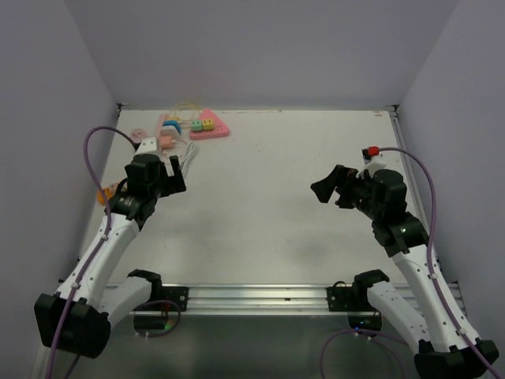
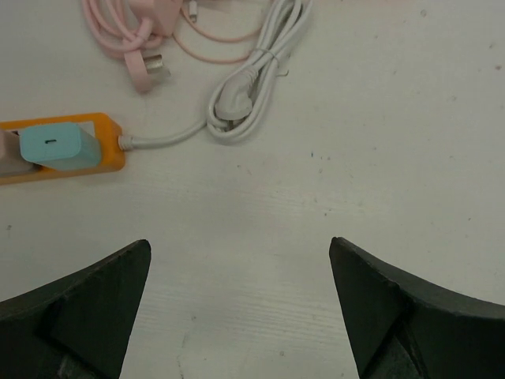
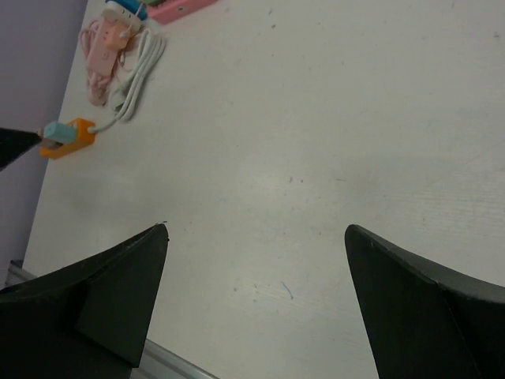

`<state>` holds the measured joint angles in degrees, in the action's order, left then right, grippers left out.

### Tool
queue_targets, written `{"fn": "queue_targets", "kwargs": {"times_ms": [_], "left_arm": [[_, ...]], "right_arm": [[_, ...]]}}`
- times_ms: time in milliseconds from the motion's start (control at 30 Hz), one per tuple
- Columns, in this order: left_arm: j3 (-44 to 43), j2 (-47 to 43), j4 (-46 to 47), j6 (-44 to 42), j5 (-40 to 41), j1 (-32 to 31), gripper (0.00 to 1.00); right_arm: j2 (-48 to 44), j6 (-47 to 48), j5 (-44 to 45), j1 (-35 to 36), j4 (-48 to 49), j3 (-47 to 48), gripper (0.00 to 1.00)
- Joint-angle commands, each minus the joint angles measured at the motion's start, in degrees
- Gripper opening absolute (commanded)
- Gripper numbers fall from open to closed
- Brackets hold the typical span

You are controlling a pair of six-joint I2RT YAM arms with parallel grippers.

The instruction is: Pull the plug off the socket

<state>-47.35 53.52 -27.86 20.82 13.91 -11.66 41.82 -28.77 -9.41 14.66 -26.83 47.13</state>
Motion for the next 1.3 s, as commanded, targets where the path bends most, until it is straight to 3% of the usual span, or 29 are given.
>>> {"fn": "queue_targets", "kwargs": {"times_ms": [0,300,500,833,1033,1067,1133,1267], "left_arm": [[-1.9,7.2,4.9,0.0,0.1,0.1,1.00],[-14.6,35.1,9.6,-3.1,3.4,1.8,1.00],[-24.4,48.0,9.2,-7.2,4.5,2.0,1.00],[-27.0,57.8,11.9,-9.0,4.2,3.1,0.94],[-23.6,57.9,14.1,-8.8,0.9,3.0,0.68],[-23.4,57.8,14.1,-8.5,-0.1,3.1,0.54],[-22.3,57.1,14.1,-8.0,-0.6,2.9,0.35],[-21.0,55.4,12.6,-6.3,-1.4,2.1,0.09]], "right_arm": [[-0.4,-1.7,-7.5,-0.1,5.2,-2.9,0.99],[-2.9,-4.5,-11.4,1.3,11.1,-9.6,0.99],[-4.4,-3.3,-10.4,2.5,9.3,-10.0,0.99],[-5.0,-6.1,-12.5,2.7,10.0,-11.0,0.99],[-4.6,-6.8,-12.7,2.8,10.0,-11.1,0.99],[-4.4,-6.9,-12.7,2.7,10.0,-11.2,0.99],[-4.0,-7.5,-13.5,2.8,10.4,-11.1,0.99],[-3.9,-8.4,-14.1,2.7,10.6,-11.1,0.99]]}}
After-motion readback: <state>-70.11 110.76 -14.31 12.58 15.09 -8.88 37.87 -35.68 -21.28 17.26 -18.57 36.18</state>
